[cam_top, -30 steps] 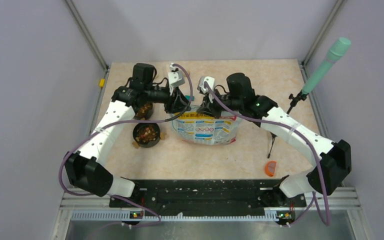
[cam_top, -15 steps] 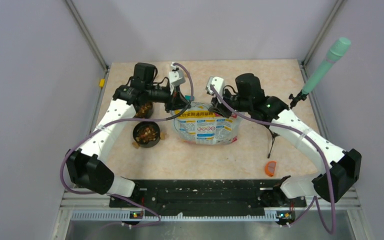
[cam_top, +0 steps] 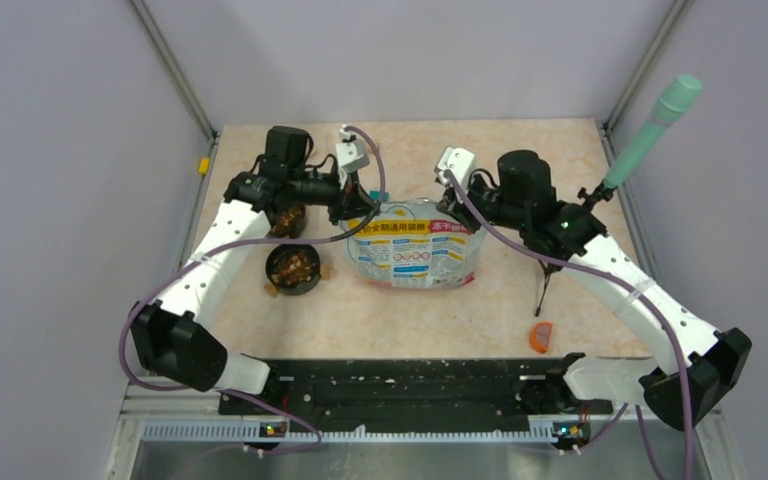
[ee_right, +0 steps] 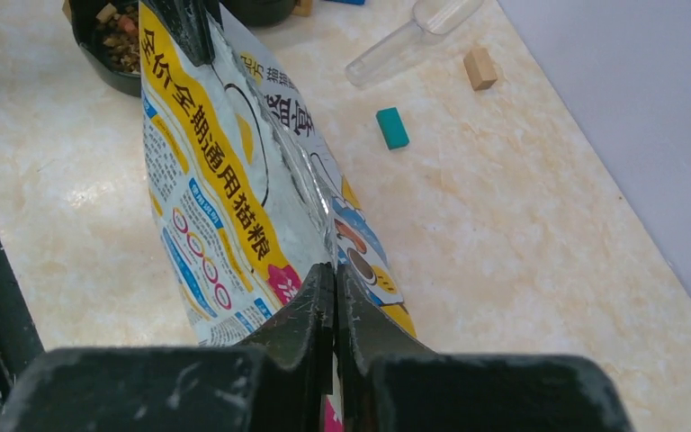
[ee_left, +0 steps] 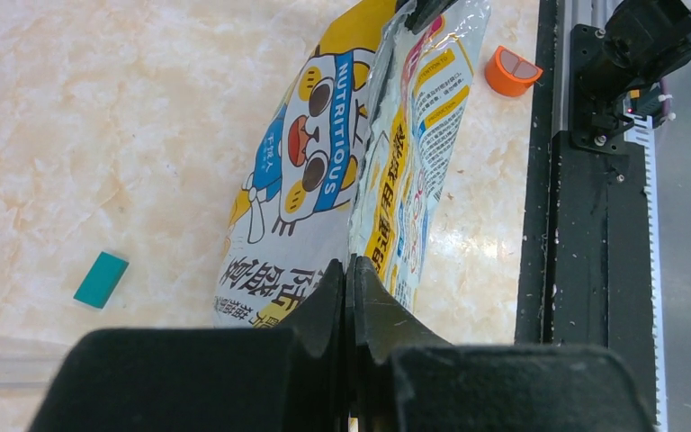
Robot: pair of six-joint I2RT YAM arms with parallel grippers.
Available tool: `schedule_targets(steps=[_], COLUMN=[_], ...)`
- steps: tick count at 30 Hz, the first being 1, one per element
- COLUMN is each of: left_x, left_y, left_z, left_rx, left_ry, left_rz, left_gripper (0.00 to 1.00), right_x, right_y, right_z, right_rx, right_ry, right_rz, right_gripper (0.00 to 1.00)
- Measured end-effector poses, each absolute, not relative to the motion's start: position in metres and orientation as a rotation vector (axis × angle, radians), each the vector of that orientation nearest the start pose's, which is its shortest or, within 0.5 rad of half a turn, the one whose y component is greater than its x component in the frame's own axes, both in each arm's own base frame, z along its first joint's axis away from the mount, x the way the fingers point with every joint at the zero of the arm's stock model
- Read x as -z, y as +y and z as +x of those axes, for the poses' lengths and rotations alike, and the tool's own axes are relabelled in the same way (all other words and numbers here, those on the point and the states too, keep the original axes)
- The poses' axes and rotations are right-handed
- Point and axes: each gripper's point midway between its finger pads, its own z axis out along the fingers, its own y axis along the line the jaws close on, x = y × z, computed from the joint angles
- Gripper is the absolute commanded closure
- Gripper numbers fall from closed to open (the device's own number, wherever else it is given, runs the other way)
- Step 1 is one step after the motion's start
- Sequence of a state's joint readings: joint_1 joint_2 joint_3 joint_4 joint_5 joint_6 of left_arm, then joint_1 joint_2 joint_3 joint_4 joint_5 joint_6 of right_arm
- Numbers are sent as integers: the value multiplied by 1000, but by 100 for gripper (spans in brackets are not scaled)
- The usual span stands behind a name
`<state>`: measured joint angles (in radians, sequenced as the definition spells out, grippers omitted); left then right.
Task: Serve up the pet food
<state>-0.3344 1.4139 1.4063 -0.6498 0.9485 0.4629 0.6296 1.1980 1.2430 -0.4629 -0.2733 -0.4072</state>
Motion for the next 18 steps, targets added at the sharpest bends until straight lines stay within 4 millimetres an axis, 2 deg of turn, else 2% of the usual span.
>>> schedule_targets(steps=[1,3,4,5,6,7,10,11,13,14,15,16,18], left_x=[-286,-286,-286,-285,-285,-285,-286,-285,-285,-285,-285,-285,-285], left_y=[-240,-241,-241,-240,-239,-239,-239,-239,-239,-239,-238,-238,-238], left_z=[290,290,290,290,290,291,291,291,291,291,291,291,291], left_rx=[963,963,962,960,959,958,956,956,955,954,955,955,956], left_ry=[1649,1647,1647,1654,1658,1658,1653,1655,1656,1656,1660,1662,1664], left_rz=[1243,1244,1244,1241,1238,1237,1238,1238,1238,1237,1236,1233,1231], left_gripper=[100,100,100,100,100,100,100,100,100,100,100,100,100], right_x=[-295,-295,-294,-292,-291,-288,-276,-273,-273,-273,-273,-272,-267], right_y=[246,246,244,240,234,230,221,221,221,220,218,214,209], right_z=[285,285,286,288,291,294,295,295,296,296,297,299,299], right_rx=[-421,-430,-432,-415,-396,-377,-347,-342,-341,-339,-331,-310,-299], right_ry=[1639,1642,1648,1661,1677,1691,1743,1749,1747,1749,1756,1762,1787], right_rz=[-1142,-1139,-1136,-1130,-1120,-1119,-1130,-1139,-1140,-1137,-1129,-1131,-1132], right_gripper=[95,31,19,18,53,97,100,95,39,24,20,27,98])
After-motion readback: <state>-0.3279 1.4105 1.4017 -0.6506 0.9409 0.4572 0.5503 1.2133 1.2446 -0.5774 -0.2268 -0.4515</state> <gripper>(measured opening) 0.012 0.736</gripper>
